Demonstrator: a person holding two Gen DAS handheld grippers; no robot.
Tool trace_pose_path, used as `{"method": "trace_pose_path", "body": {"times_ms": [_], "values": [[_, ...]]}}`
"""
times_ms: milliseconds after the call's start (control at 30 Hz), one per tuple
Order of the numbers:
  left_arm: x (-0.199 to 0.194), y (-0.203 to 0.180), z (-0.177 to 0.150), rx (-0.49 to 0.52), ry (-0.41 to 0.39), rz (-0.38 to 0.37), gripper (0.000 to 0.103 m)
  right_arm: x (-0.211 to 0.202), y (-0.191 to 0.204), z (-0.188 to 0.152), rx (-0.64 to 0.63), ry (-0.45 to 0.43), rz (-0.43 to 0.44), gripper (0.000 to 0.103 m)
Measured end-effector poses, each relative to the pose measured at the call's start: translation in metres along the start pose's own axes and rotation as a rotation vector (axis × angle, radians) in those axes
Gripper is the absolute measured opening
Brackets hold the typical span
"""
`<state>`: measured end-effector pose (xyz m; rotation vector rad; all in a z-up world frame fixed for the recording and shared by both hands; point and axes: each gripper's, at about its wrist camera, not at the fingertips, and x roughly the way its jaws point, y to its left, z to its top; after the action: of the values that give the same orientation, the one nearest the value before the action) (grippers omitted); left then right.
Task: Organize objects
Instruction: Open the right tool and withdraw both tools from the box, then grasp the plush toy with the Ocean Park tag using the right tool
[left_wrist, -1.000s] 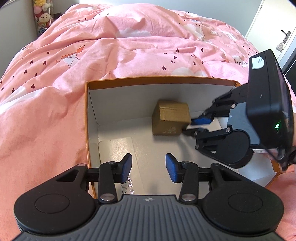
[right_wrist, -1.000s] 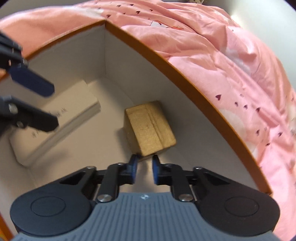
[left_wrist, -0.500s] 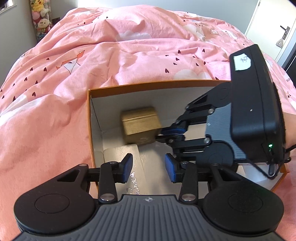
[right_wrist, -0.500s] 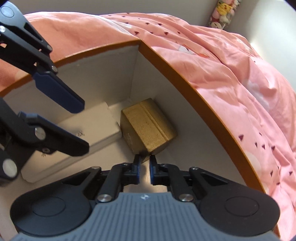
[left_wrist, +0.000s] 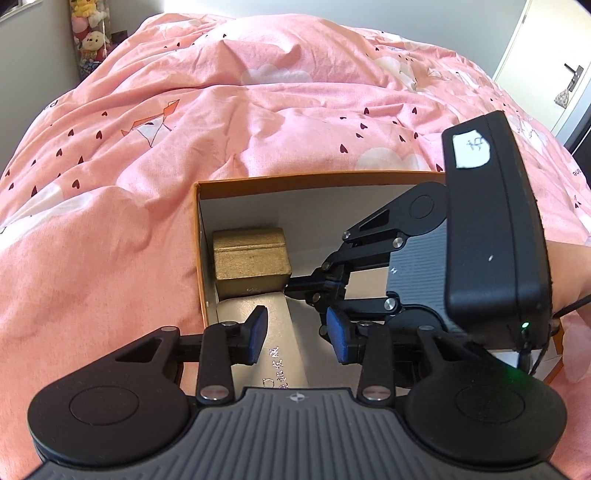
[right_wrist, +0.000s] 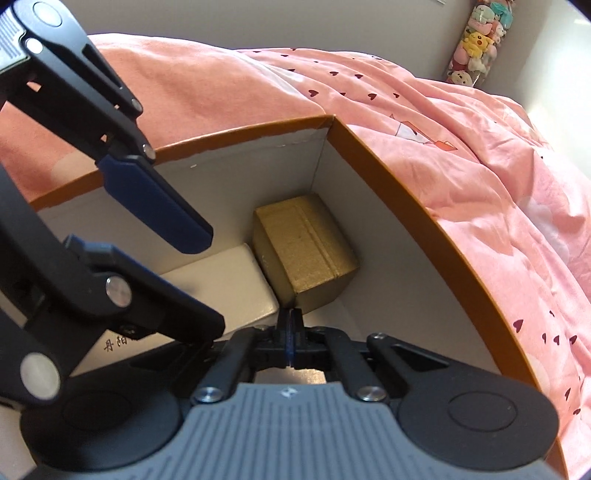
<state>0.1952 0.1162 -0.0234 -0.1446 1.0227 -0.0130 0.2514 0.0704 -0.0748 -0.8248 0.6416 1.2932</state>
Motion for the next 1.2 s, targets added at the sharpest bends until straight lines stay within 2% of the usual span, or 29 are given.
{"method": "trace_pose_path", "body": {"times_ms": [233, 300, 433, 567, 633, 700, 833, 1000, 1200], "values": [[-0.022, -0.014, -0.007, -0.001, -0.046, 0.001, 0.045, -0.032, -0.004, 0.0, 0.096, 0.018, -0.046, 0.0], [-0.033, -0.022, -0.011, 0.01, -0.072, 0.01, 0.045, -0.049, -0.003, -0.003, 0.14, 0.011, -0.058, 0.005], [-0.053, -0.041, -0.02, 0.046, -0.103, 0.043, 0.045, -0.083, 0.008, -0.01, 0.191, -0.014, -0.132, 0.005], [-0.076, -0.055, -0.034, 0.069, -0.144, 0.066, 0.045, -0.12, 0.02, -0.025, 0.295, -0.057, -0.191, 0.006], [-0.087, -0.06, -0.041, 0.076, -0.153, 0.073, 0.045, -0.14, 0.026, -0.033, 0.353, -0.098, -0.224, 0.014], [-0.095, -0.064, -0.048, 0.096, -0.155, 0.069, 0.045, -0.154, 0.037, -0.038, 0.408, -0.141, -0.239, 0.039], [-0.105, -0.067, -0.066, 0.131, -0.115, 0.06, 0.045, -0.177, 0.055, -0.05, 0.529, -0.189, -0.262, 0.041], [-0.111, -0.049, -0.089, 0.059, -0.054, 0.039, 0.046, -0.195, 0.081, -0.066, 0.613, -0.221, -0.219, 0.041], [-0.109, -0.034, -0.115, 0.017, 0.017, 0.018, 0.046, -0.191, 0.115, -0.084, 0.7, -0.144, -0.17, 0.041]]}}
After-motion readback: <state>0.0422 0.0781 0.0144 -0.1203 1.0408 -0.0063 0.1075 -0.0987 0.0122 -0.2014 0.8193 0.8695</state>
